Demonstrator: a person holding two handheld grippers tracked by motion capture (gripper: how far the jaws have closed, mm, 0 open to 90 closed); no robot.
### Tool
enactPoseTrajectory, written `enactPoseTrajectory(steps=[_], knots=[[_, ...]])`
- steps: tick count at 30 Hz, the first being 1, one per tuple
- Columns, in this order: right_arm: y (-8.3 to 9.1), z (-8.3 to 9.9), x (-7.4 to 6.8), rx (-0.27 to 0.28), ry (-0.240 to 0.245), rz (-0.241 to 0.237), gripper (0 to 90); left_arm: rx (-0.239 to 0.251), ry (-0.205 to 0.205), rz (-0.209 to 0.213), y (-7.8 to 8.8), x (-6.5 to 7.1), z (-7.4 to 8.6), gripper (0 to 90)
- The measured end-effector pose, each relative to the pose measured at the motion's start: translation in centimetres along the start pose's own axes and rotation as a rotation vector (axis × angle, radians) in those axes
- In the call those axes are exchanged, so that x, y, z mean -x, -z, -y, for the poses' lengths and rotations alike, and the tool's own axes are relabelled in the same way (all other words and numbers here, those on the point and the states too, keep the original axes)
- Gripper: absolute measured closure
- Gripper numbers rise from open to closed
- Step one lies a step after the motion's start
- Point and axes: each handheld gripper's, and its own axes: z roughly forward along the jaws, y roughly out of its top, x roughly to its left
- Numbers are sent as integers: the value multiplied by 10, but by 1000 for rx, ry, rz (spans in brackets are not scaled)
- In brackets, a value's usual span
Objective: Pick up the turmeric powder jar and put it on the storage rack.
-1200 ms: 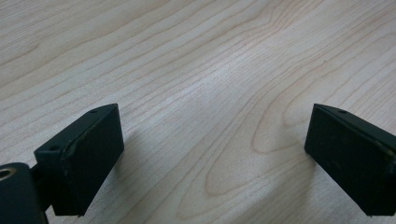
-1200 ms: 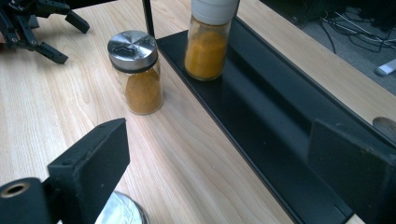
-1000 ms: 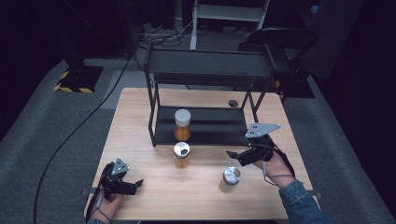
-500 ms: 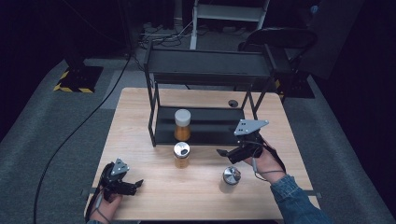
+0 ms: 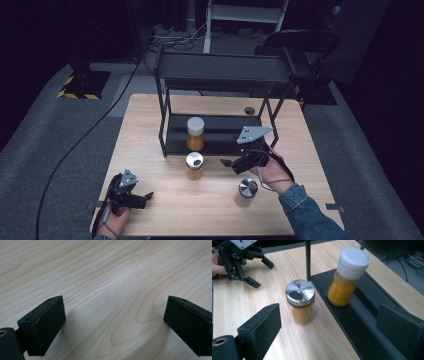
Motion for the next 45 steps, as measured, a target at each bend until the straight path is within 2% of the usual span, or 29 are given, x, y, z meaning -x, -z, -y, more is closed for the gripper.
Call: enactPoseTrajectory(steps=[11,22,37,45], knots=[[-14,-8,-4,0,17,-18,57,0,-1,0,0,0,0,41],[-29,-14,-11,10,13,-26,57,-1,-2,3,0,0,0,36],[-55,-24,-19,-8,9,-69,58,-1,-2,3,0,0,0,36],[-72,-29,-25,-35,3,-86,62,0,-1,5,0,0,0,36]])
